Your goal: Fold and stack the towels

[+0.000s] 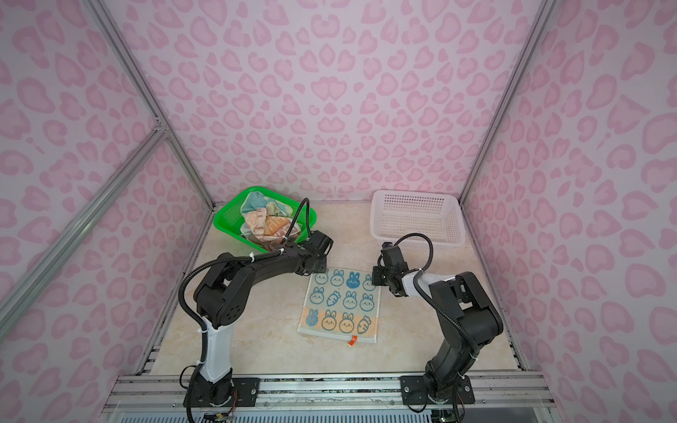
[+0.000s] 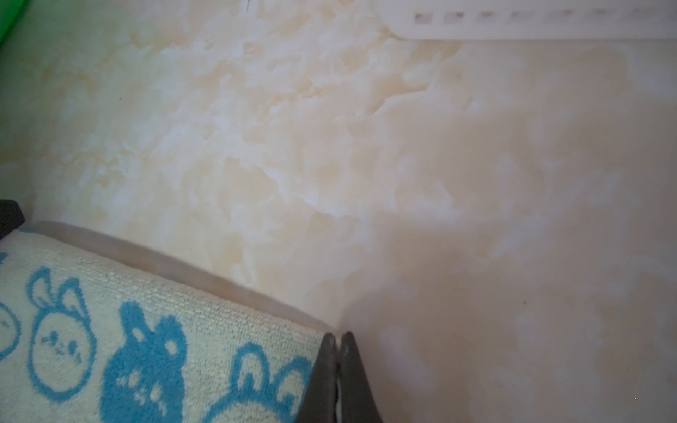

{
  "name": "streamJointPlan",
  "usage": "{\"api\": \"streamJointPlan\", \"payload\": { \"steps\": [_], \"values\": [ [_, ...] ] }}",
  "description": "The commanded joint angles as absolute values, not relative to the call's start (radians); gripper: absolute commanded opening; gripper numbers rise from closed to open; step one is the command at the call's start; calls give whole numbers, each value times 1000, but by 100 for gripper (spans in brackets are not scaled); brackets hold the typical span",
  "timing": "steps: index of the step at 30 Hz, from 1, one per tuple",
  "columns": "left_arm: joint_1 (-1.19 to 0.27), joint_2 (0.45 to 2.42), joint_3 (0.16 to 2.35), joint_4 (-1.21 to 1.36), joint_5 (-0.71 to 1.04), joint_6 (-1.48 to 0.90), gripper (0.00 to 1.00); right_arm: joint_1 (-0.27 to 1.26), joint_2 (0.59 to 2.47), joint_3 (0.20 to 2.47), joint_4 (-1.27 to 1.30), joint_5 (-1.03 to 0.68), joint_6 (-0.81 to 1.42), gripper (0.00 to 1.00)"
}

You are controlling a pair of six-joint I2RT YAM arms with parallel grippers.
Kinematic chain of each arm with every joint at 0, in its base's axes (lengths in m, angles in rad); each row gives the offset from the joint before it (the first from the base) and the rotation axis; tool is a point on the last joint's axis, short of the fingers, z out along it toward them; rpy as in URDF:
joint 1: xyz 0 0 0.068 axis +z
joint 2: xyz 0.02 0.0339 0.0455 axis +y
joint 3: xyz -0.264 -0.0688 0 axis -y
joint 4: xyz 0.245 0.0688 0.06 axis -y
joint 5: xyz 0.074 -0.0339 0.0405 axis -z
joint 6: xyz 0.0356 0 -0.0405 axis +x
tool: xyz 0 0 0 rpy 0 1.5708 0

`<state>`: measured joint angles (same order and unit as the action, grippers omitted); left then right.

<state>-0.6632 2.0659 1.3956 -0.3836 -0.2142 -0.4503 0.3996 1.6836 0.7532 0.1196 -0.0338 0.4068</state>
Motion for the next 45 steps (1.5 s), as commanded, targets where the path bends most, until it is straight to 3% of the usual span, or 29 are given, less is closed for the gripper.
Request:
{"api": "streamJointPlan", "payload": {
  "steps": [1, 7, 13, 33, 45],
  "values": [
    [-663, 2067, 1407, -392, -175, -470, 44, 405, 1681, 746, 113, -25, 401, 0],
    [-663, 2068, 1386, -394, -134, -500, 31, 411, 1681, 747, 114, -19, 400, 0],
    [-664, 2058, 1359, -347, -138, -502, 2, 422, 1682, 746, 113, -9, 400, 0],
    [-675, 1884, 1254, 37, -293, -337, 2, 381, 1567, 785, 121, -52, 297, 0],
    [-665, 1796, 1164, 94, -313, -310, 2, 361, 1487, 749, 160, -247, 259, 0]
  ]
}}
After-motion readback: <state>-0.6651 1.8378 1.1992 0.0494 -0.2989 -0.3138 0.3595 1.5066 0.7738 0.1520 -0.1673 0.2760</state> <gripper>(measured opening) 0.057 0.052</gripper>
